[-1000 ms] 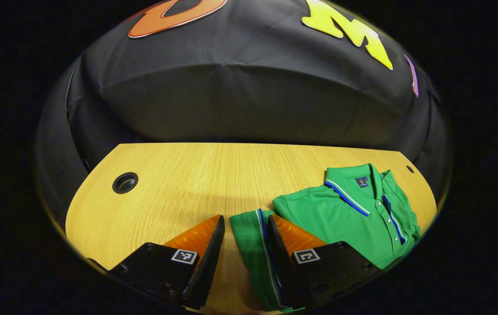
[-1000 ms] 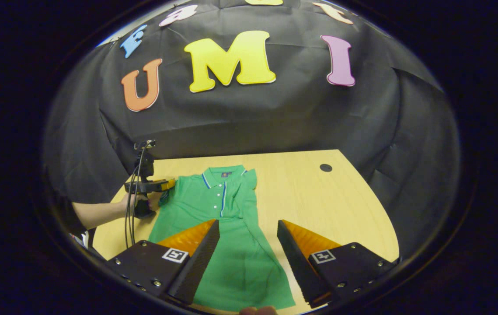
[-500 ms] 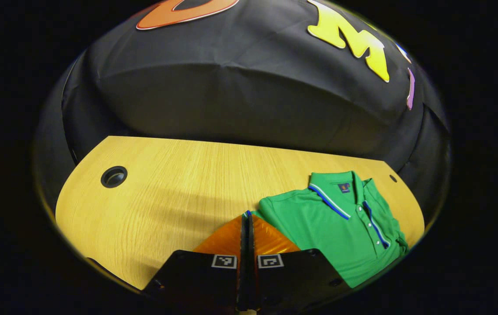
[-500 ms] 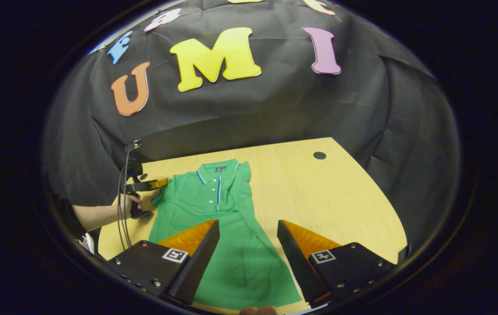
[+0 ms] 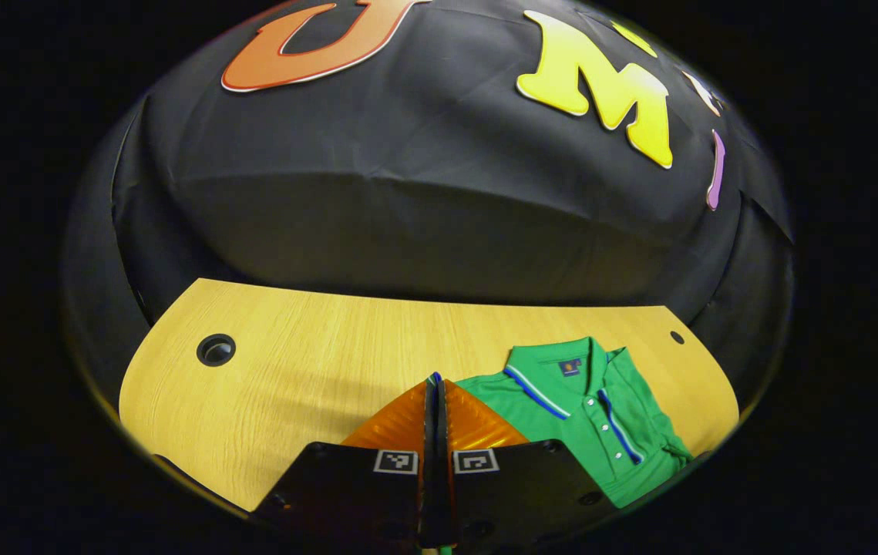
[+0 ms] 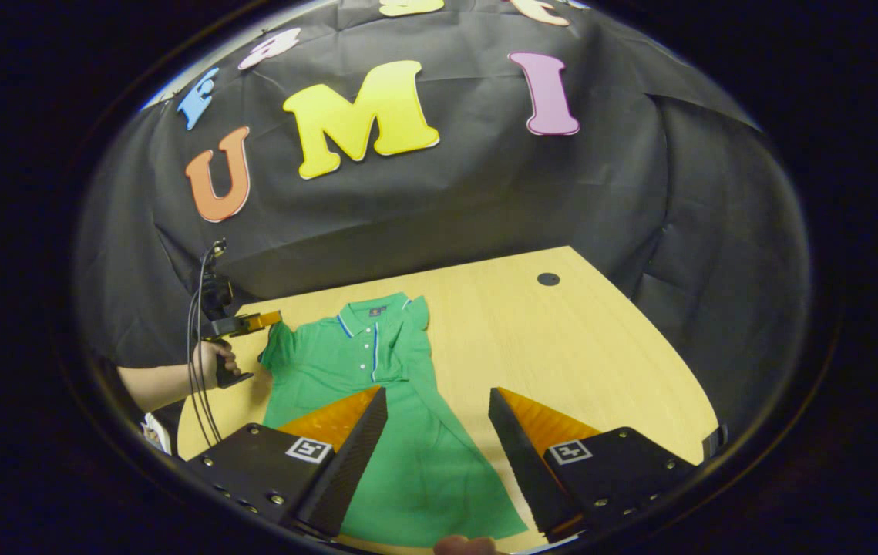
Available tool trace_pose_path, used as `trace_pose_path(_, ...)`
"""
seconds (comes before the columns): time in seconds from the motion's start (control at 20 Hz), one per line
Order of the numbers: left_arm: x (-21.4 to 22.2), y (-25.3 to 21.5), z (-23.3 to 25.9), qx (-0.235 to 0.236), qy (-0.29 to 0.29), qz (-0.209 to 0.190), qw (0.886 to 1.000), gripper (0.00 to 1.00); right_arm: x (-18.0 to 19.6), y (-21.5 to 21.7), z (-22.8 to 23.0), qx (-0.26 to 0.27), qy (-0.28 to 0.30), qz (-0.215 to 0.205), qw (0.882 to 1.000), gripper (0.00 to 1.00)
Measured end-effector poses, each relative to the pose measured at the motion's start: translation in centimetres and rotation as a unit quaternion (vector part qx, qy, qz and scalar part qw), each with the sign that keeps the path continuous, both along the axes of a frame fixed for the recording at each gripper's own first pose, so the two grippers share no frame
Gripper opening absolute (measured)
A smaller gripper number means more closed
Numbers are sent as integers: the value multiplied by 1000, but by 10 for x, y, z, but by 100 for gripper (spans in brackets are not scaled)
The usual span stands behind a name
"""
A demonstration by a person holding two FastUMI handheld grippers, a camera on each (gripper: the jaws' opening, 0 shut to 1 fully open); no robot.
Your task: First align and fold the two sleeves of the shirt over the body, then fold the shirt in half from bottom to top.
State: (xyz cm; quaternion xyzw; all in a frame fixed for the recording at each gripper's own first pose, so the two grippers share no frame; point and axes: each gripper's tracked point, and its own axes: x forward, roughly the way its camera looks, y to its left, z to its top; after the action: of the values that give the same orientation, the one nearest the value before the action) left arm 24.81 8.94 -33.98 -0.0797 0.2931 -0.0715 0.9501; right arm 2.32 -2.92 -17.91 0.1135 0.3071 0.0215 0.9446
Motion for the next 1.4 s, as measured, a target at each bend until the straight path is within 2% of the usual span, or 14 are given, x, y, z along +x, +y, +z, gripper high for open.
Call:
trace_pose_path(0.3, 3, -49, 29, 14, -3, -15, 1000, 3, -17, -35, 3, 25, -11, -27, 999, 86)
trace_pose_path(0.5, -1, -99, 24, 23, 15, -38, 999, 3, -36, -64, -4, 36, -4, -47, 998, 87)
trace_pose_path(0.75, -12, -159, 14, 6, 39, -73, 997, 3, -46, -89, -5, 37, -2, -63, 997, 87)
trace_pose_path(0.85, -22, -170, 19, -7, 41, -89, 995, 12, -44, -91, -4, 37, -4, -60, 998, 87)
trace_pose_path(0.9, -31, -173, 26, -17, 42, -97, 994, 41, -41, -91, -3, 37, -7, -57, 998, 87)
trace_pose_path(1.0, -46, -158, 34, -6, 38, -84, 996, 100, -34, -85, -1, 35, -12, -45, 998, 87)
trace_pose_path(1.2, -90, -128, 52, -17, 40, -61, 997, 100, -17, -66, 0, 30, -14, -1, 999, 87)
trace_pose_path(1.4, -166, -90, 51, -23, 67, -60, 996, 100, -5, -40, -15, 40, 17, 76, 996, 86)
